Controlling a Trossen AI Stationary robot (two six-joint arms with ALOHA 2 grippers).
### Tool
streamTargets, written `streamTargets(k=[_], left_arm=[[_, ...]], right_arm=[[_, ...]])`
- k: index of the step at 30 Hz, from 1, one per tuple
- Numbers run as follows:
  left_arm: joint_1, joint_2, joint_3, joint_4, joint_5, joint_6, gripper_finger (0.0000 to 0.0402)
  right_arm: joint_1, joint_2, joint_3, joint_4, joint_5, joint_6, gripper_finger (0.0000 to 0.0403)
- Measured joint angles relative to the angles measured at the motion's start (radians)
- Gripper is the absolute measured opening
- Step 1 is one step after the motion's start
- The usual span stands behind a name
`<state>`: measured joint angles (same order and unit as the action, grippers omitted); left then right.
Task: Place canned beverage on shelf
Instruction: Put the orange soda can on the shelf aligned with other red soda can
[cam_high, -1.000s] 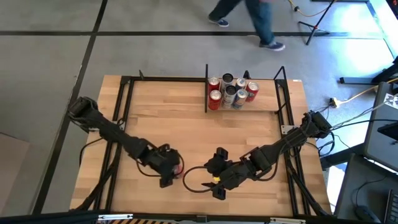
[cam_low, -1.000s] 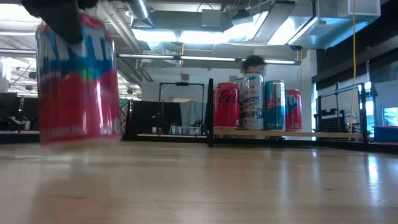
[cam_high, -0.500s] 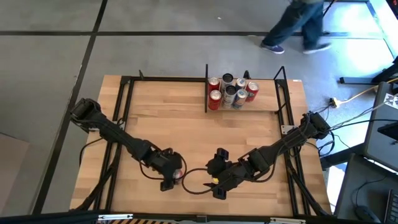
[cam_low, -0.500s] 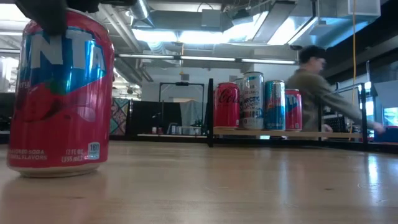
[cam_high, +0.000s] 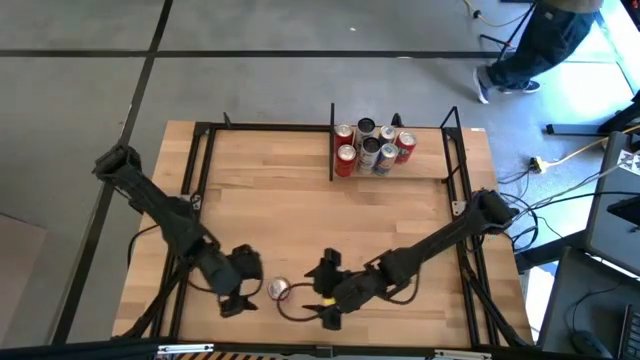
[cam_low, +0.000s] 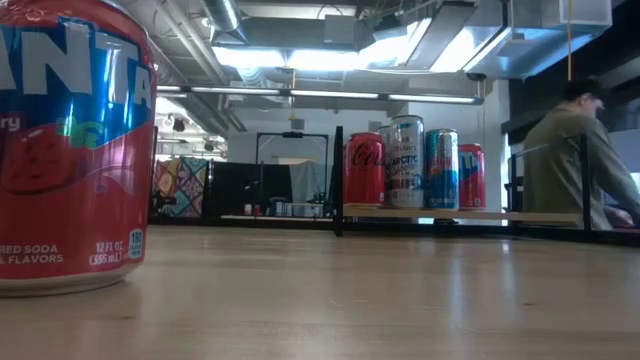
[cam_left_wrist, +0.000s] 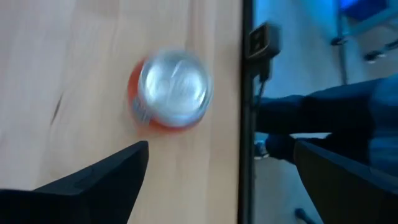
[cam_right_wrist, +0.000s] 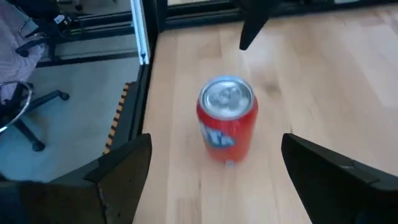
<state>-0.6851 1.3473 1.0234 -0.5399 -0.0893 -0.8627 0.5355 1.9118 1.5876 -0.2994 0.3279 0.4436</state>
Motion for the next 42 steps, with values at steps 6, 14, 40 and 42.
streamTargets(k=[6, 14, 40, 42], left_arm=[[-0.142, 0.009, -0.097, 0.039, -0.167, -0.153, 0.0390], [-0.159, 0.018, -0.220, 0.215, -0.276, -0.206, 0.0390], [-0.086, 0.020, -0.271, 0.265, -0.318, -0.147, 0.0390], [-0.085, 0.020, -0.271, 0.265, -0.314, -0.148, 0.0390]], right_arm=[[-0.037, 0.113, 0.001, 0.203, -0.011, -0.043, 0.0346], [-0.061, 0.208, 0.001, 0.382, -0.033, -0.111, 0.0346], [-0.091, 0.355, 0.000, 0.549, 0.001, -0.138, 0.0346], [-0.091, 0.352, 0.001, 0.542, 0.011, -0.138, 0.0344]])
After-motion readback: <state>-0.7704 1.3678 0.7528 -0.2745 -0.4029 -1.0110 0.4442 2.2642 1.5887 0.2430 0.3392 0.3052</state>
